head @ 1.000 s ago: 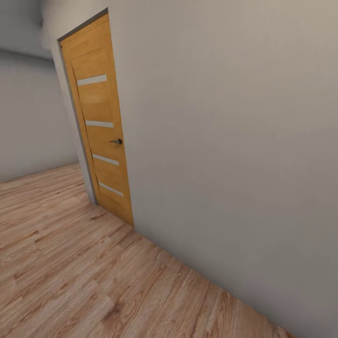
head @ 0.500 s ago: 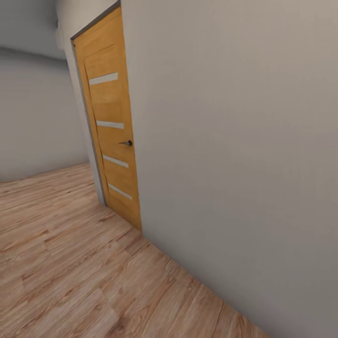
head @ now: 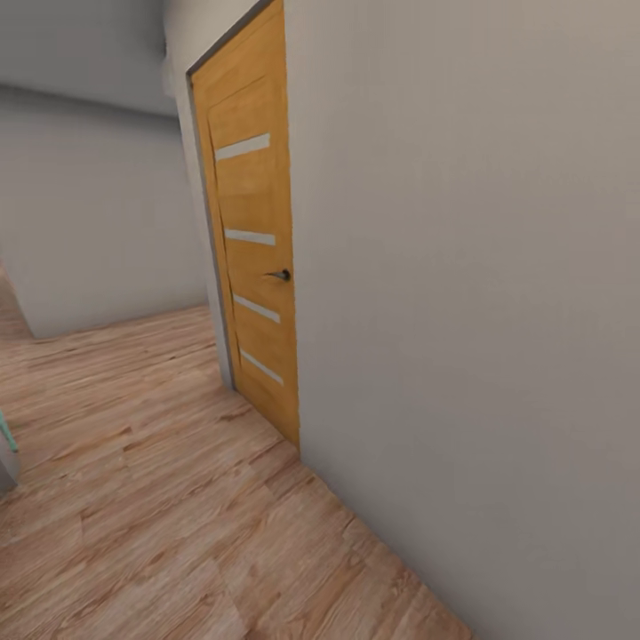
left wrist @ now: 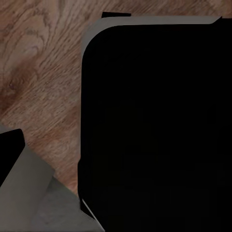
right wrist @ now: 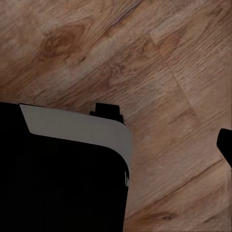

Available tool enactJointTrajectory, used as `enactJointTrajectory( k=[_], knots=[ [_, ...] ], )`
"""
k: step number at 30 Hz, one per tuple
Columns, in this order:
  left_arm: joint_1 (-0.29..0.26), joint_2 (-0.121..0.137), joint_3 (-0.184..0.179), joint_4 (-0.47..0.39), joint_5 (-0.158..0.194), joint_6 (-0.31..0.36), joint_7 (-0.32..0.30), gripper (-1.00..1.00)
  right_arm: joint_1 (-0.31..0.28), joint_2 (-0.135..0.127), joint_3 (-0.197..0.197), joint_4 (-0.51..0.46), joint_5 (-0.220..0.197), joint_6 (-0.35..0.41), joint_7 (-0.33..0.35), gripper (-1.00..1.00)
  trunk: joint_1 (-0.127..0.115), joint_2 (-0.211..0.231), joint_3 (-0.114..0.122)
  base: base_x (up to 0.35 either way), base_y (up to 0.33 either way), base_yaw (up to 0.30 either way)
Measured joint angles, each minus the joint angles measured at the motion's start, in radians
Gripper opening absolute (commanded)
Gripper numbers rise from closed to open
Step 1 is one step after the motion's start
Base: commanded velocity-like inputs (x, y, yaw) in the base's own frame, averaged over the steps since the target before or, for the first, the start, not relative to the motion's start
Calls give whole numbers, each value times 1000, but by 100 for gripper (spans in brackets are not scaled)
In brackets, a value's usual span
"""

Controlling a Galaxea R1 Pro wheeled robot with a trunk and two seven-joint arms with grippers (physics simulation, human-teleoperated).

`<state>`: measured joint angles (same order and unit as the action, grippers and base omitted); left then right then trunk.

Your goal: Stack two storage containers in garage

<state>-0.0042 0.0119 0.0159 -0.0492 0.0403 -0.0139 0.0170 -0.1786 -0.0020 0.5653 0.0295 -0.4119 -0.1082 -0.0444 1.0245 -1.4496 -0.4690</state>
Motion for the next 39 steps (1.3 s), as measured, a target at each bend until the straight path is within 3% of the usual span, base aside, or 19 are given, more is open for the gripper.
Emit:
enactJointTrajectory(
  k=[39],
  knots=[
    [0,-1,0,0,0,0,0,100,0,0,0,0,1,-2,0,100,0,0,0,310,0,276]
  ],
)
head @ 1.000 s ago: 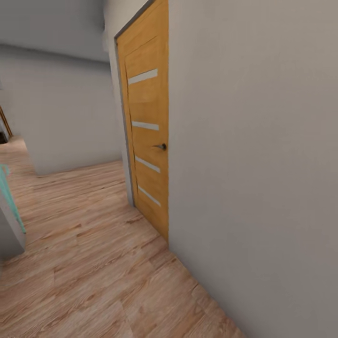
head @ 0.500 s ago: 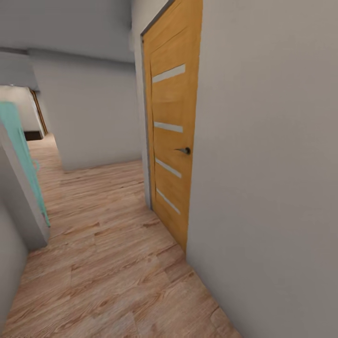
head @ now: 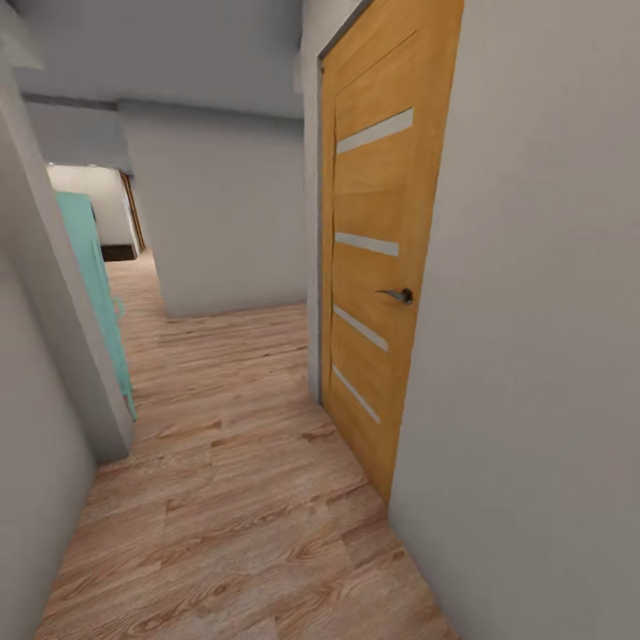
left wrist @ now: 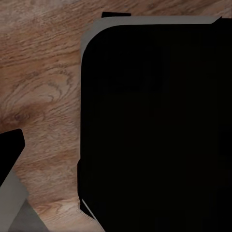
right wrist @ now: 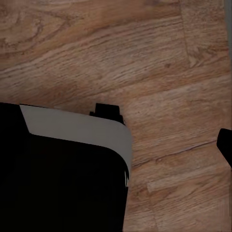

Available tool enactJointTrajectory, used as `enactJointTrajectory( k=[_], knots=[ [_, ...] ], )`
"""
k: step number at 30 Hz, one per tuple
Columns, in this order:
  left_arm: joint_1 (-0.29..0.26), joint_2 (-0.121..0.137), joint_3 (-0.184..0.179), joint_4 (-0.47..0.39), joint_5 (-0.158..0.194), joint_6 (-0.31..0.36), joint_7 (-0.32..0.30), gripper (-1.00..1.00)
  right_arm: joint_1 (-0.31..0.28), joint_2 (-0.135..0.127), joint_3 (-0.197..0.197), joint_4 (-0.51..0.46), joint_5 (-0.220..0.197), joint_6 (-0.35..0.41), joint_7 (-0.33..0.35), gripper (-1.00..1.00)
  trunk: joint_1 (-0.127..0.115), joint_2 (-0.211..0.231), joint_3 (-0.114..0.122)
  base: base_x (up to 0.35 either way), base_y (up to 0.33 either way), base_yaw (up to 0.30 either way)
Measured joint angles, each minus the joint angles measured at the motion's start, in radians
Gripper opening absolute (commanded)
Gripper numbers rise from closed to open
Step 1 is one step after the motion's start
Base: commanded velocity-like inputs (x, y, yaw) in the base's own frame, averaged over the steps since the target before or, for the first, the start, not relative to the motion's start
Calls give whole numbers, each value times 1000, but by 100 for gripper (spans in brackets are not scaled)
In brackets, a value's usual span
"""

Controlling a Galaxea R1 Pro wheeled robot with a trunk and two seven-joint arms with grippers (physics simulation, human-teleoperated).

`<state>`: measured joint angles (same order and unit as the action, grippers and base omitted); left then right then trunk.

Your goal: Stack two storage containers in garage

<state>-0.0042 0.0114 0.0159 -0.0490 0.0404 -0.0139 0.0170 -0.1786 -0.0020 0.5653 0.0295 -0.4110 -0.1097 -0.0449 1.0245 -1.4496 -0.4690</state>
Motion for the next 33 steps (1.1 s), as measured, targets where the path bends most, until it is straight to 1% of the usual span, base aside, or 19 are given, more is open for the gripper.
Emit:
enactJointTrajectory(
  k=[25,33],
  knots=[
    [0,1,0,0,0,0,0,100,0,0,0,0,-1,0,-1,100,0,0,0,295,0,276],
    [0,1,-1,0,0,0,0,100,0,-1,0,0,-1,0,2,100,0,0,0,304,0,55]
  ],
)
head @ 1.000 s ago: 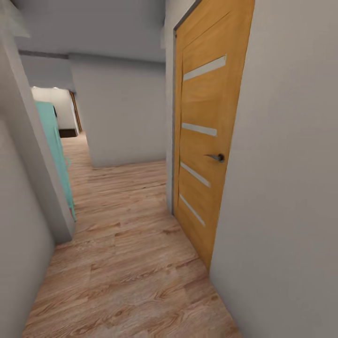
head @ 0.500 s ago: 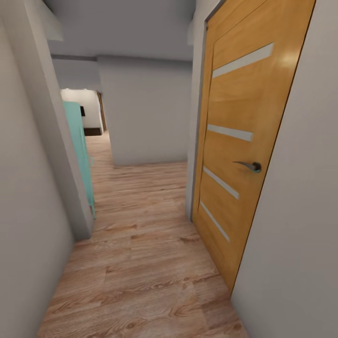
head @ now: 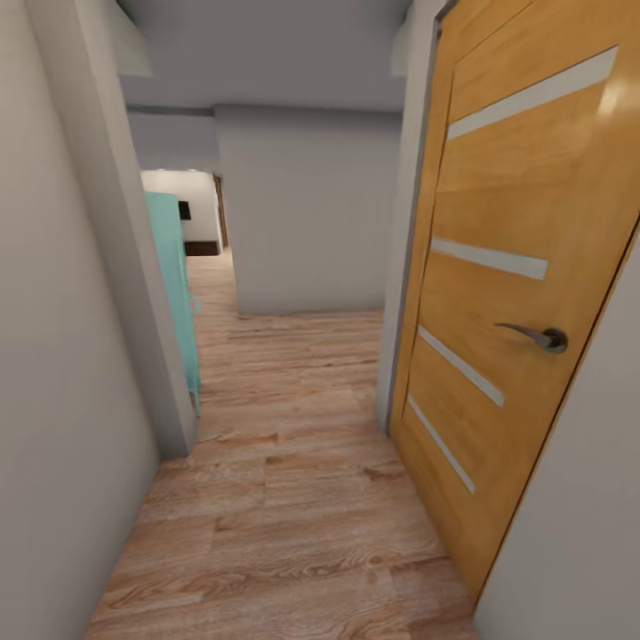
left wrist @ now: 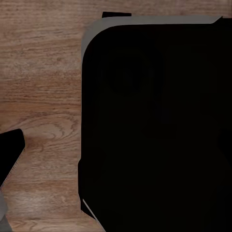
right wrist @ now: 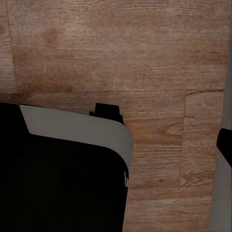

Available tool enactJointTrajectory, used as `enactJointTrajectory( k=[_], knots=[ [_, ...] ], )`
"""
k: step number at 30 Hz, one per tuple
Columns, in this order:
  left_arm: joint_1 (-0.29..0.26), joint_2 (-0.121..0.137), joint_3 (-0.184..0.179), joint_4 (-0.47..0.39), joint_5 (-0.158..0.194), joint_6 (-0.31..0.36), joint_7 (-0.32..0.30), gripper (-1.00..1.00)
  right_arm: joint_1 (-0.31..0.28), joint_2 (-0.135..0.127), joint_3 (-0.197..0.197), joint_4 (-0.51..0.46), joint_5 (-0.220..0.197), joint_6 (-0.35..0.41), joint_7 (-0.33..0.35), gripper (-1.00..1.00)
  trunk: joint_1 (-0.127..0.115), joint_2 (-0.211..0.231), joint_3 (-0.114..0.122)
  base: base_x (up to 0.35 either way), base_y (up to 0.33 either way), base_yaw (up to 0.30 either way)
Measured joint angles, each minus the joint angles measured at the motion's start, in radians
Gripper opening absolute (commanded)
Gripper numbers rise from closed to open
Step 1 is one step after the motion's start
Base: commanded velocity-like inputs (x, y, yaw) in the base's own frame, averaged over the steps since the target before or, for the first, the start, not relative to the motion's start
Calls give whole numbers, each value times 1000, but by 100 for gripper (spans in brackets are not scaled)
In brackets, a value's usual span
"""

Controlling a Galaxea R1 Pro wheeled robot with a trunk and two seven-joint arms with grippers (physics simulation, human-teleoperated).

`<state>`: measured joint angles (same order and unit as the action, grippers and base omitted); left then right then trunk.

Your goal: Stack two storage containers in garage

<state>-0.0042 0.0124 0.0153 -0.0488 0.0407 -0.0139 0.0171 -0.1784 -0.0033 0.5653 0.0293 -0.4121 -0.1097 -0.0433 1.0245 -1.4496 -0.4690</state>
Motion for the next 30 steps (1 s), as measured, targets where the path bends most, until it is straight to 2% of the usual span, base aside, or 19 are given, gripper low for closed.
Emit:
enactJointTrajectory(
  k=[30],
  knots=[
    [0,-2,1,0,1,0,0,100,0,4,4,-9,3,-10,-4,100,0,0,0,321,0,1]
  ],
)
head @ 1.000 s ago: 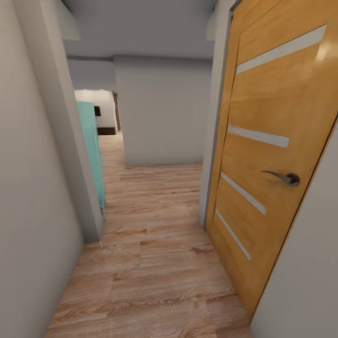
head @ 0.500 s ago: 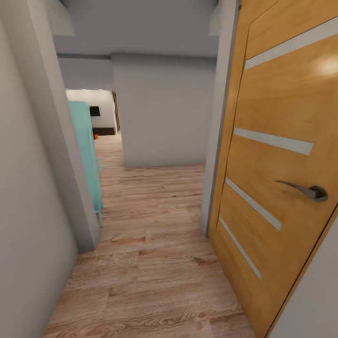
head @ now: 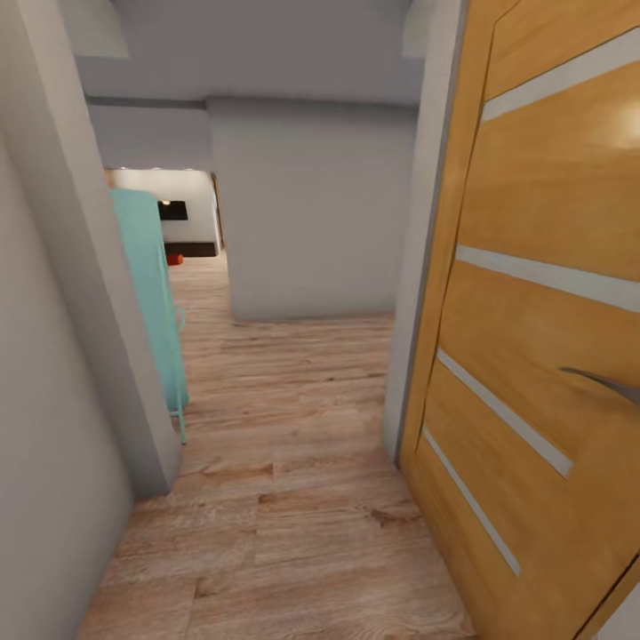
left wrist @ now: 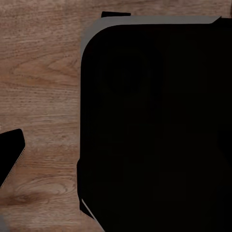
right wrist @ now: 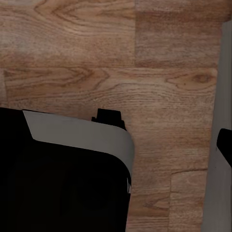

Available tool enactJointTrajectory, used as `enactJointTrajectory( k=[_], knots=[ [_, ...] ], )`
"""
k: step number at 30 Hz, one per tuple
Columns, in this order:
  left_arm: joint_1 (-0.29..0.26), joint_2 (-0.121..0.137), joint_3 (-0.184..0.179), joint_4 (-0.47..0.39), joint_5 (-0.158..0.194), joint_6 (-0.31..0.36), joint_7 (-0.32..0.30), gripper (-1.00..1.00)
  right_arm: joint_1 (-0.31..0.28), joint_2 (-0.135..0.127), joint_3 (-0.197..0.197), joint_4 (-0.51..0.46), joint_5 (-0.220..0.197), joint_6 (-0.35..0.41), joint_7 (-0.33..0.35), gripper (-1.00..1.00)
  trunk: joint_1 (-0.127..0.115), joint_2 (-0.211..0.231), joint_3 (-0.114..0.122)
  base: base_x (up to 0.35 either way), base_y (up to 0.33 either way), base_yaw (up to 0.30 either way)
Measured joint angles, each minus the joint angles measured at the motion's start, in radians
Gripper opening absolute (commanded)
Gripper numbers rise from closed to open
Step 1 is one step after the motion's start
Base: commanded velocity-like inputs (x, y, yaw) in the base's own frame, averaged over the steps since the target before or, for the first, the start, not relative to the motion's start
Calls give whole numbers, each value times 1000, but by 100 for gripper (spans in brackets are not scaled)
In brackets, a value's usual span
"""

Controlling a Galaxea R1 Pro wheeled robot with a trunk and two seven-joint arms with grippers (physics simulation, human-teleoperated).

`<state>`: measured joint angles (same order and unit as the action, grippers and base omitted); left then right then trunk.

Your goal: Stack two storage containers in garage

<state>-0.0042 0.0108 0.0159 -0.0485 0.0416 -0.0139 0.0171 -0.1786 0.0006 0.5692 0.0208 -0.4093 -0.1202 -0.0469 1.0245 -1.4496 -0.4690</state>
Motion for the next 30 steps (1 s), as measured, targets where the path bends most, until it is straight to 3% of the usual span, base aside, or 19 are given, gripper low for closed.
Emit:
enactJointTrajectory(
  k=[30],
  knots=[
    [0,0,1,1,0,-1,0,100,0,0,-1,0,0,0,0,100,0,0,0,303,0,0]
  ],
)
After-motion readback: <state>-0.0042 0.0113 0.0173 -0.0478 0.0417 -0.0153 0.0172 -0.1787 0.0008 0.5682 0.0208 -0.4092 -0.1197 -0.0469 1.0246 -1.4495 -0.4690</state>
